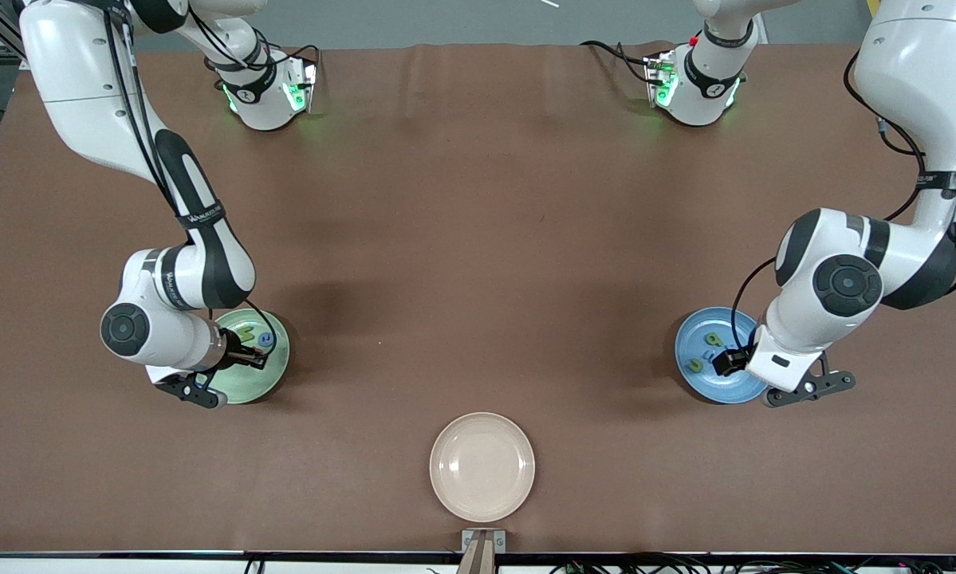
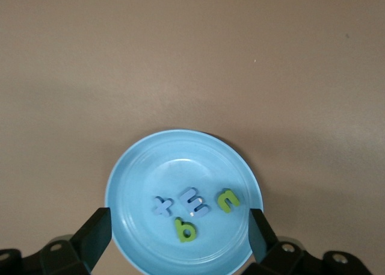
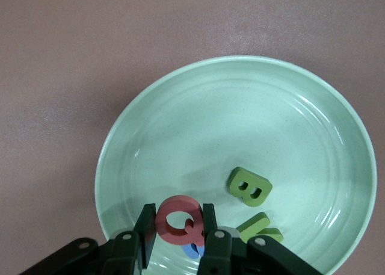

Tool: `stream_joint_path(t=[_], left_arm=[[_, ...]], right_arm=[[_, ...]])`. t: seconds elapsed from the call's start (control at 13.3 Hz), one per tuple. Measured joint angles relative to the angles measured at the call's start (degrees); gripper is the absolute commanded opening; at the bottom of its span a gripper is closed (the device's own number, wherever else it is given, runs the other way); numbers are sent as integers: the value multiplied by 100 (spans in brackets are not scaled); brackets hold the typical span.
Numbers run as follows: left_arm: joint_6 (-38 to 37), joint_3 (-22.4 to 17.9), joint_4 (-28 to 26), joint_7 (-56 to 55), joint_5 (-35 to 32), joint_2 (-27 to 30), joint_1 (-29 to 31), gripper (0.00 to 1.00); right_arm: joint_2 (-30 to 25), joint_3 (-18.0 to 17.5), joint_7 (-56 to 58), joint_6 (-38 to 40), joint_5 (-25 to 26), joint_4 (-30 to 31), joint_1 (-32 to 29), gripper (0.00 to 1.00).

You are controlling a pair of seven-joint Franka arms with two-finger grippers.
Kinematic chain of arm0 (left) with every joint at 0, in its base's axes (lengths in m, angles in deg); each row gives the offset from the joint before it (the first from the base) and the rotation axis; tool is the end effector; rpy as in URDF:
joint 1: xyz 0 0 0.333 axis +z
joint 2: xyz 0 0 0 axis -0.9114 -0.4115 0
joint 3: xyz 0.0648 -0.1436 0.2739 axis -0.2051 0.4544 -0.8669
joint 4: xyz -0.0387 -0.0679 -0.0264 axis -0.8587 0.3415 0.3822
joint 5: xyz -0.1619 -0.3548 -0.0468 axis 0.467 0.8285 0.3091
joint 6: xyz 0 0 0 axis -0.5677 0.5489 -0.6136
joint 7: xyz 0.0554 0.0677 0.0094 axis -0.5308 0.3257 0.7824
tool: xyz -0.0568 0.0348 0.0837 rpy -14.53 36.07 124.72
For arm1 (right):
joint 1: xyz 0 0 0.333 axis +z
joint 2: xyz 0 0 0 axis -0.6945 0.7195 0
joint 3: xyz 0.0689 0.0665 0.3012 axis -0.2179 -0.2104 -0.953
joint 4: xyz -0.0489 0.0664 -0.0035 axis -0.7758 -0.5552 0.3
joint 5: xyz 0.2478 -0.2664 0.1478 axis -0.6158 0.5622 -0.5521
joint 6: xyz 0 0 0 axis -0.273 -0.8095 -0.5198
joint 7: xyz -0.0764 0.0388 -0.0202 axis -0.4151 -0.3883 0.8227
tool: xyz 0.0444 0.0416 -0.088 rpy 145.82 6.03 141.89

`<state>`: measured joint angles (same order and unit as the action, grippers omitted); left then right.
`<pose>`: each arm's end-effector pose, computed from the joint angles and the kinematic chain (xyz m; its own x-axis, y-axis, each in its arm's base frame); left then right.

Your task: Sort upper and lower case letters into plates

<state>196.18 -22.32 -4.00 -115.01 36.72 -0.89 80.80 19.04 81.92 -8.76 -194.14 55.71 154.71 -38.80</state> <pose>0.6781 -0.0868 0.3391 0.9771 0.1838 0.1069 0.1970 -0.9718 -0.1299 0.6623 0.0627 0.2138 0.9383 -0.3288 -0.1074 -0.3317 -0.9433 -0.0105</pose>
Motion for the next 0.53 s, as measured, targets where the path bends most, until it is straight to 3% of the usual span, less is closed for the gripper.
stream_joint_path(t=[0.15, 0.23, 0.3, 0.53], left_arm=[[-234, 28, 251, 165, 34, 23, 1, 100], [-304, 37, 345, 188, 90, 41, 2, 100], [-370, 54, 420, 216, 161, 54, 3, 100], [-563, 126, 568, 246, 211, 91, 2, 100]], right_arm=[[5, 0, 0, -59, 86, 22, -5, 7], [9, 0, 0, -104, 97, 39, -11, 38], [10, 0, 1, -120, 103, 52, -17, 99], [12, 0, 12, -151, 131, 59, -22, 100]])
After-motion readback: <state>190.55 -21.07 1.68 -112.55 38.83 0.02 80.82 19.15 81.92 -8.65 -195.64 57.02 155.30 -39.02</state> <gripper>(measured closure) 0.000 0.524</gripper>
